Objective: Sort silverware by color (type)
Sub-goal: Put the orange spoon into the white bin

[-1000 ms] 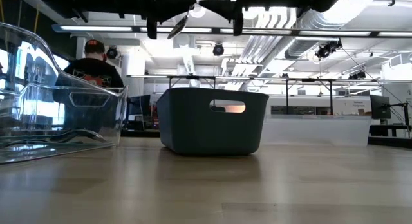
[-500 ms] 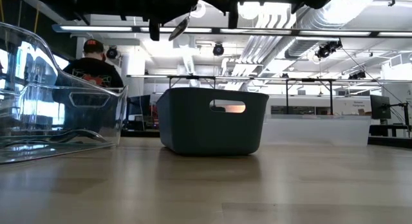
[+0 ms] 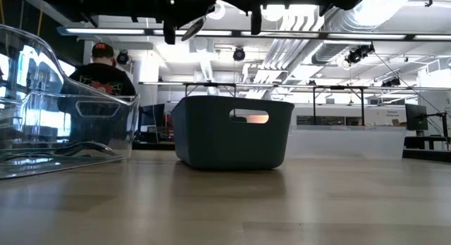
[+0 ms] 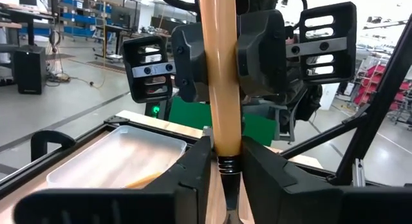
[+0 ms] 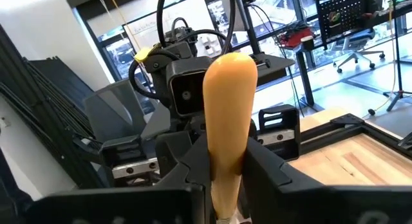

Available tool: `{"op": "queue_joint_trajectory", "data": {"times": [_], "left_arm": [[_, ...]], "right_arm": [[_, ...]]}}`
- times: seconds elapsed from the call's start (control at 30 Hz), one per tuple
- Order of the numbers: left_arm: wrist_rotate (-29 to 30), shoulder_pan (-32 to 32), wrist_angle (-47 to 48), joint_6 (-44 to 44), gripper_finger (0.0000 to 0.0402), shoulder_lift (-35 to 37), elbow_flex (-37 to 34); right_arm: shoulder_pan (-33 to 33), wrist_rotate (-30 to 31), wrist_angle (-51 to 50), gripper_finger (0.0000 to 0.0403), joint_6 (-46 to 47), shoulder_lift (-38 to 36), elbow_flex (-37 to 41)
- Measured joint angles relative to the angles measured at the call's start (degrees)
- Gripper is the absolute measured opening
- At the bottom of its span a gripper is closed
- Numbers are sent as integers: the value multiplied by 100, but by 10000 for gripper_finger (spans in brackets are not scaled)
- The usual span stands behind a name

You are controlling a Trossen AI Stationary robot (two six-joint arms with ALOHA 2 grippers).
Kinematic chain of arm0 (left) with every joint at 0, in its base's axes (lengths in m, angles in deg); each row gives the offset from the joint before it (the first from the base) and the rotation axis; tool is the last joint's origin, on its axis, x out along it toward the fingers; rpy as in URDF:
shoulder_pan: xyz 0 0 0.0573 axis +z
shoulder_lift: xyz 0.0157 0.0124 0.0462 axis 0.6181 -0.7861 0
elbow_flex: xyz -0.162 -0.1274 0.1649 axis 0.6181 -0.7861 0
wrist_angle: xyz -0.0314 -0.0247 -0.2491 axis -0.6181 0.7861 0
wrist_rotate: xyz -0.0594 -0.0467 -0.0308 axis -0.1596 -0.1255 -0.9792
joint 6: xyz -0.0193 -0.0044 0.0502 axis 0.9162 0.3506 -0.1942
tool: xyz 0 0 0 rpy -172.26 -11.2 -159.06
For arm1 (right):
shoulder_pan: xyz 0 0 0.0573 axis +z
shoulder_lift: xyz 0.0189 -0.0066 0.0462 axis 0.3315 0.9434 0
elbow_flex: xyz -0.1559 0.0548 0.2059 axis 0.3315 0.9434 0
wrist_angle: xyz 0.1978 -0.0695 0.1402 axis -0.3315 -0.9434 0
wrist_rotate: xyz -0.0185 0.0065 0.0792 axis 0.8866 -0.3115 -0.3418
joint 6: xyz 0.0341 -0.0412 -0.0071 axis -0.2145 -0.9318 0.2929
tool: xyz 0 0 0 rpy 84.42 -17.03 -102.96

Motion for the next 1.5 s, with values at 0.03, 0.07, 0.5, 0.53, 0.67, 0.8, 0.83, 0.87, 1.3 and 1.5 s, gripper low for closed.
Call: {"op": "queue_joint_trajectory", "data": {"times": [0.03, 0.07, 0.5, 0.53, 0.67, 0.8, 0.83, 0.87, 1.3, 1.5], "left_arm": [[1, 0, 0, 0, 73, 0, 0], [1, 0, 0, 0, 75, 0, 0], [-110, 6, 75, -86, 127, 0, 0], [-132, 7, 87, -84, 137, 0, 1], [-176, 11, 92, 35, 177, 4, 2], [-210, 11, 171, 118, 198, 59, 2], [-217, 11, 271, 137, 198, 133, 2], [-252, 12, 394, 160, 199, 228, 5], [-427, 120, 3254, 558, 199, 2909, -534], [-236, 118, 3243, 1173, 200, 3998, -1117]], "right_arm": [[2, -11, -2, 44, 0, 0, 0], [2, -13, -4, 44, 0, 0, 1], [11, -155, -53, 44, -46, 0, 8], [12, -162, -60, 44, -46, 0, 10], [22, -184, -86, 44, -44, 0, 13], [20, -263, -145, 44, -196, -32, 13], [9, -291, -249, 44, -263, -83, 17], [-6, -290, -365, 44, -330, -158, 17], [-116, 548, -4109, 44, -1087, -1891, 200], [-114, 1073, -4802, 44, -738, -3065, 815]]}}
